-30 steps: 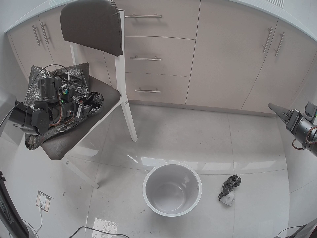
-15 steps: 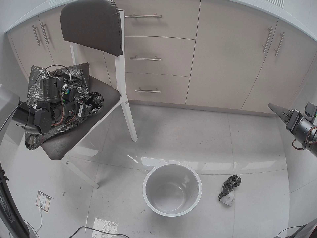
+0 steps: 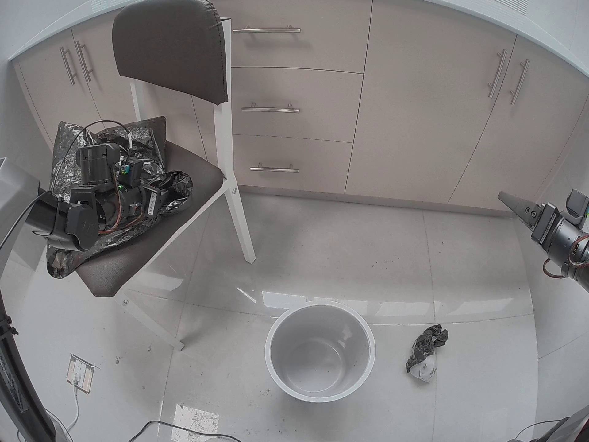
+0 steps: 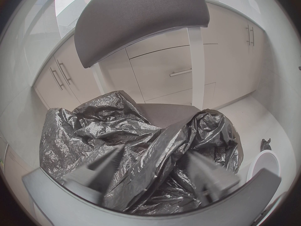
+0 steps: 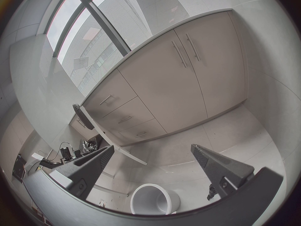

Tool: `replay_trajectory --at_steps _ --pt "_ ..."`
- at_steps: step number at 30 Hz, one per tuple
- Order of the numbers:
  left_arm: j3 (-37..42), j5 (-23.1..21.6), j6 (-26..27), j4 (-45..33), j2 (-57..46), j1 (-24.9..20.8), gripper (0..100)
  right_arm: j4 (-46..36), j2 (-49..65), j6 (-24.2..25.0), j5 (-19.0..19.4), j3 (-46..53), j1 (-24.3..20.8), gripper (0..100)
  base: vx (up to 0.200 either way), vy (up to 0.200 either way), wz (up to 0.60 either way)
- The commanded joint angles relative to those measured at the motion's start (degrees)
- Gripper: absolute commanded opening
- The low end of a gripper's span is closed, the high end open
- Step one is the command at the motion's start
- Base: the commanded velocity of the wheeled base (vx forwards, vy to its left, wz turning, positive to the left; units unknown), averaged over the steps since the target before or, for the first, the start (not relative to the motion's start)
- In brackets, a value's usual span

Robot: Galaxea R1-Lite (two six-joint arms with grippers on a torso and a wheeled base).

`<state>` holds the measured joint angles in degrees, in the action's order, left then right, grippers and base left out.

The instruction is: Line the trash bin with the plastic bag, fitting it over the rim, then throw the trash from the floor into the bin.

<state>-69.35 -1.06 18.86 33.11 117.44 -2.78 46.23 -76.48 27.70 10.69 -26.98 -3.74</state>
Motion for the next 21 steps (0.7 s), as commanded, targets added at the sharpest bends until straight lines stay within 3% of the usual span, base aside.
replay_trajectory --at_steps 1,6,12,14,15,16,19,20,21 --pt "0.0 0.0 -0.6 0.2 -0.2 0.0 0 0.0 0.1 0.0 0.0 0.0 0.1 100 0.0 0.0 0.0" --pt "0.0 -0.1 -4.2 0.3 -0.5 -0.4 0 0.1 -0.1 0.0 0.0 0.0 0.1 100 0.0 0.0 0.0" --pt "-0.1 0.0 -17.8 2.0 -3.4 -2.8 0 0.1 -0.2 0.0 0.0 0.0 0.1 100 0.0 0.0 0.0" --pt "0.0 0.0 -26.2 2.0 -5.8 -4.0 0 0.1 -0.1 0.0 0.0 0.0 0.0 100 0.0 0.0 0.0" --pt "0.0 0.0 -26.2 2.0 -5.8 -4.0 0 0.1 -0.1 0.0 0.0 0.0 0.0 100 0.0 0.0 0.0" --pt "0.0 0.0 -35.9 1.7 -8.5 -5.1 0 0.1 -0.1 0.0 0.0 0.1 0.0 100 0.0 0.0 0.0" --pt "0.0 -0.6 -49.0 0.8 -12.2 -5.8 0 0.0 0.0 0.0 0.1 0.3 0.0 100 0.0 0.0 0.0" --pt "0.4 -0.8 -56.8 -0.3 -14.3 -5.9 0 0.0 0.0 -0.1 0.2 0.5 -0.1 100 0.0 0.0 0.0" --pt "0.5 -1.1 -61.3 -1.4 -15.5 -6.0 0 0.0 0.0 -0.2 0.6 0.8 -0.2 100 0.0 0.0 0.0"
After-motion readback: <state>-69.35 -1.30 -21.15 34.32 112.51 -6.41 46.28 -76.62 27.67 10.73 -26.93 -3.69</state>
